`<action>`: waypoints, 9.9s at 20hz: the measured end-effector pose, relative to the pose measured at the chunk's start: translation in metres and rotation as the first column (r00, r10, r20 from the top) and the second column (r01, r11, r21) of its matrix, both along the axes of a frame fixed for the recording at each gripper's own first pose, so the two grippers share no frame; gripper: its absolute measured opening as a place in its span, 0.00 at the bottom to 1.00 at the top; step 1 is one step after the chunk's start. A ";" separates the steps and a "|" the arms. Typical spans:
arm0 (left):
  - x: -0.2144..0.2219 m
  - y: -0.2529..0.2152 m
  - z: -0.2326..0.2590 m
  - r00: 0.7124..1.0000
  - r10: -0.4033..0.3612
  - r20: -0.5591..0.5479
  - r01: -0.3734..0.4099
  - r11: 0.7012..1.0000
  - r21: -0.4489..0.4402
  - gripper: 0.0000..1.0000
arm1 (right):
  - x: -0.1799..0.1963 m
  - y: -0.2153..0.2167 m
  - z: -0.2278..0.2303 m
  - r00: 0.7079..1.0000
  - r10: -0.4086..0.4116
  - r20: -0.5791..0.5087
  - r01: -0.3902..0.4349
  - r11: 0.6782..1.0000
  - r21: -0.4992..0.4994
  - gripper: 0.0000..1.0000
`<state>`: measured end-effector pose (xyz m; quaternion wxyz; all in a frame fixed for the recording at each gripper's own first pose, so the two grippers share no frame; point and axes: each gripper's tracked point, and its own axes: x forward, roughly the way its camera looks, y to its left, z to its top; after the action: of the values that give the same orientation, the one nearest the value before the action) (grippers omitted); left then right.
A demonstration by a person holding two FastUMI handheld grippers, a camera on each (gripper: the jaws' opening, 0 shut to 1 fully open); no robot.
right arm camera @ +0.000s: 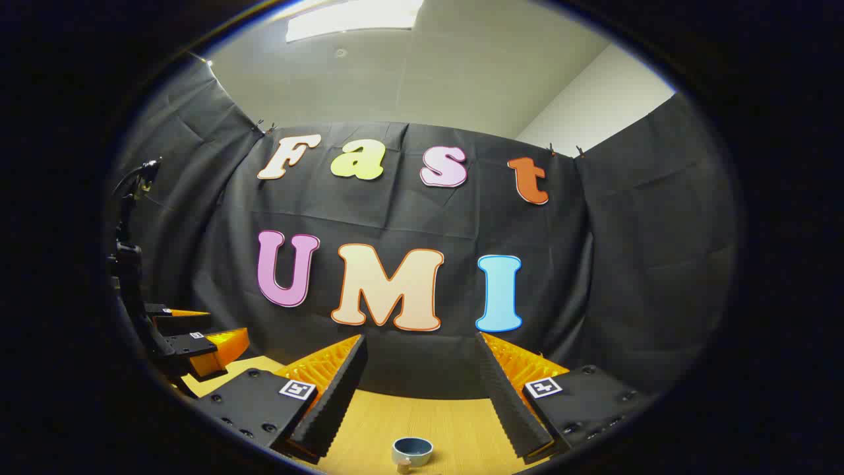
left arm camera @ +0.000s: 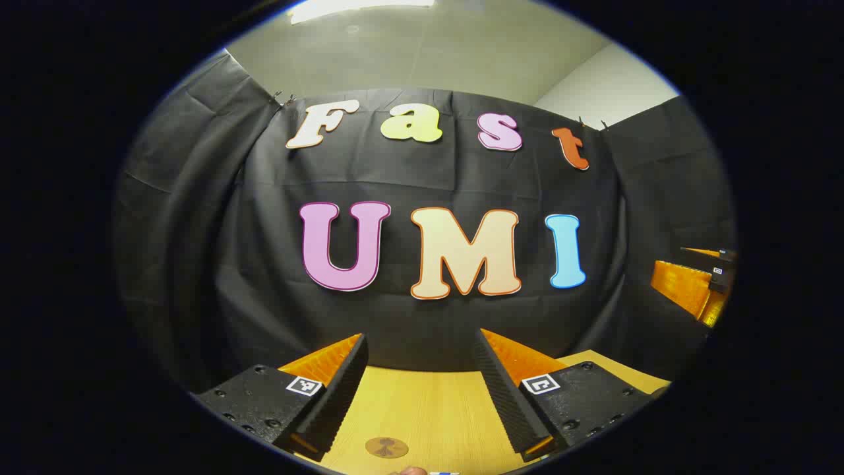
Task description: Put the toothbrush and toothpaste on the desktop into the cup, then pick up the cup and place it on the coaster on the desktop.
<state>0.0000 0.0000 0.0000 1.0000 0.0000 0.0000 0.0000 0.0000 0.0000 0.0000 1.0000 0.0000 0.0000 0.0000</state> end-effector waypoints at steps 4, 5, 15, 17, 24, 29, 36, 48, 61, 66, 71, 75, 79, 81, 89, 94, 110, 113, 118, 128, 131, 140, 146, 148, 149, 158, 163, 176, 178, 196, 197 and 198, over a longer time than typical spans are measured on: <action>-0.004 0.001 -0.002 1.000 -0.002 -0.001 0.002 1.000 0.005 0.94 | -0.002 0.007 0.003 1.000 0.011 0.009 -0.011 1.000 0.021 0.99; -0.006 0.002 -0.001 1.000 0.001 0.002 -0.001 1.000 0.007 0.94 | -0.003 0.009 0.003 1.000 0.015 0.009 -0.015 1.000 0.024 0.99; -0.014 0.013 -0.001 1.000 0.027 0.008 -0.027 0.998 0.051 0.94 | -0.007 0.012 -0.019 0.998 0.026 -0.054 -0.023 0.998 0.059 1.00; -0.015 0.013 -0.002 1.000 0.028 0.007 -0.028 0.998 0.059 0.94 | -0.009 0.012 -0.024 0.997 0.031 -0.075 -0.025 0.997 0.073 0.99; -0.026 0.009 0.002 1.000 0.017 0.008 -0.018 0.996 0.090 0.94 | -0.013 0.008 -0.065 0.982 0.027 -0.185 -0.006 0.994 0.113 0.99; -0.032 0.009 0.006 1.000 0.015 0.021 -0.017 0.994 0.106 0.95 | -0.029 0.005 -0.143 0.923 0.044 -0.382 0.006 0.992 0.128 0.99; -0.029 0.019 -0.010 0.999 0.047 -0.015 -0.045 0.992 0.115 0.93 | -0.052 0.000 -0.218 0.834 0.062 -0.548 -0.007 0.995 0.103 0.99; -0.028 0.049 -0.025 0.990 0.132 -0.040 -0.125 0.984 0.129 0.93 | -0.087 0.013 -0.322 0.641 0.097 -0.761 -0.037 0.995 0.096 1.00; -0.044 0.079 -0.045 0.977 0.197 -0.086 -0.183 0.973 0.142 0.93 | -0.144 0.025 -0.399 0.360 0.105 -0.927 -0.013 0.994 0.107 0.98; -0.048 0.085 -0.054 0.973 0.204 -0.110 -0.187 0.972 0.144 0.93 | -0.154 0.029 -0.414 0.291 0.090 -0.952 -0.045 0.996 0.080 0.97; -0.050 0.088 -0.060 0.970 0.209 -0.125 -0.191 0.971 0.146 0.93 | -0.171 0.030 -0.426 0.191 0.078 -0.979 -0.055 0.996 0.069 0.81; -0.048 0.084 -0.061 0.972 0.198 -0.128 -0.179 0.972 0.151 0.93 | -0.166 0.030 -0.425 0.166 0.078 -0.983 -0.078 0.995 0.065 0.67; -0.045 0.076 -0.065 0.975 0.181 -0.133 -0.160 0.975 0.154 0.93 | -0.161 0.034 -0.429 0.191 0.096 -0.977 -0.107 0.991 0.077 0.49; -0.044 0.070 -0.066 0.977 0.166 -0.136 -0.144 0.977 0.158 0.93 | -0.161 0.035 -0.429 0.187 0.077 -0.979 -0.081 0.995 0.062 0.16; -0.039 0.042 -0.088 0.982 0.066 -0.178 -0.050 0.995 0.089 0.93 | -0.161 0.035 -0.430 0.160 0.146 -0.976 -0.065 0.988 0.137 0.08; -0.046 0.023 -0.135 0.954 -0.007 -0.299 0.038 0.994 0.100 0.93 | -0.160 0.034 -0.430 0.183 0.145 -0.973 -0.077 0.988 0.132 0.07; -0.092 -0.021 -0.279 0.750 -0.131 -0.648 0.232 0.970 0.072 0.94 | -0.159 0.034 -0.429 0.202 0.149 -0.968 -0.062 0.988 0.139 0.07; -0.104 -0.025 -0.299 0.701 -0.141 -0.699 0.255 0.965 0.060 0.94 | -0.159 0.034 -0.429 0.203 0.150 -0.968 -0.063 0.988 0.140 0.07; -0.120 -0.032 -0.336 0.613 -0.151 -0.775 0.269 0.963 0.025 0.94 | -0.159 0.033 -0.429 0.207 0.153 -0.966 -0.059 0.988 0.144 0.07; -0.130 -0.036 -0.370 0.517 -0.160 -0.841 0.248 0.968 -0.032 0.95 | -0.158 0.033 -0.428 0.216 0.157 -0.964 -0.053 0.987 0.149 0.07; -0.128 -0.036 -0.370 0.523 -0.166 -0.836 0.235 0.971 -0.046 0.95 | -0.158 0.033 -0.428 0.217 0.157 -0.963 -0.053 0.987 0.149 0.07; -0.128 -0.036 -0.370 0.510 -0.170 -0.843 0.234 0.971 -0.054 0.69 | -0.158 0.033 -0.428 0.227 0.159 -0.961 -0.048 0.987 0.152 0.07; -0.125 -0.039 -0.372 0.501 -0.188 -0.844 0.218 0.972 -0.087 0.14 | -0.158 0.033 -0.428 0.247 0.172 -0.954 -0.078 0.984 0.157 0.07; -0.124 -0.041 -0.373 0.497 -0.181 -0.849 0.198 0.976 -0.092 0.10 | -0.159 0.032 -0.429 0.249 0.182 -0.951 -0.081 0.983 0.167 0.07; -0.123 -0.040 -0.372 0.502 -0.177 -0.847 0.189 0.978 -0.092 0.08 | -0.160 0.033 -0.430 0.248 0.186 -0.951 -0.082 0.982 0.171 0.07; -0.129 -0.042 -0.366 0.503 -0.194 -0.842 0.159 0.979 -0.130 0.01 | -0.152 0.031 -0.422 0.299 0.212 -0.930 -0.080 0.977 0.198 0.07; -0.125 -0.045 -0.352 0.529 -0.219 -0.820 0.176 0.973 -0.146 0.00 | -0.142 0.028 -0.408 0.348 0.227 -0.909 -0.062 0.974 0.220 0.07; -0.096 -0.045 -0.299 0.610 -0.234 -0.757 0.181 0.971 -0.154 0.00 | -0.079 0.036 -0.333 0.497 0.275 -0.823 -0.077 0.959 0.274 0.07; -0.083 -0.048 -0.287 0.654 -0.241 -0.717 0.184 0.970 -0.158 0.00 | -0.069 0.036 -0.326 0.517 0.279 -0.809 -0.083 0.957 0.276 0.07; -0.043 -0.064 -0.223 0.765 -0.263 -0.587 0.195 0.965 -0.178 0.00 | 0.054 0.020 -0.253 0.763 0.246 -0.598 -0.105 0.959 0.262 0.07; -0.043 -0.064 -0.222 0.768 -0.259 -0.585 0.190 0.965 -0.179 0.00 | 0.061 0.019 -0.252 0.775 0.245 -0.582 -0.106 0.959 0.263 0.06; -0.044 -0.065 -0.219 0.769 -0.260 -0.585 0.188 0.965 -0.182 0.00 | 0.067 0.019 -0.253 0.781 0.247 -0.573 -0.105 0.957 0.269 0.07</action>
<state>-0.0436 -0.0650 -0.2187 0.9387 -0.0564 0.3186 -0.1191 0.0670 0.0185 -0.2531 0.9371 0.1116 0.3171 0.0940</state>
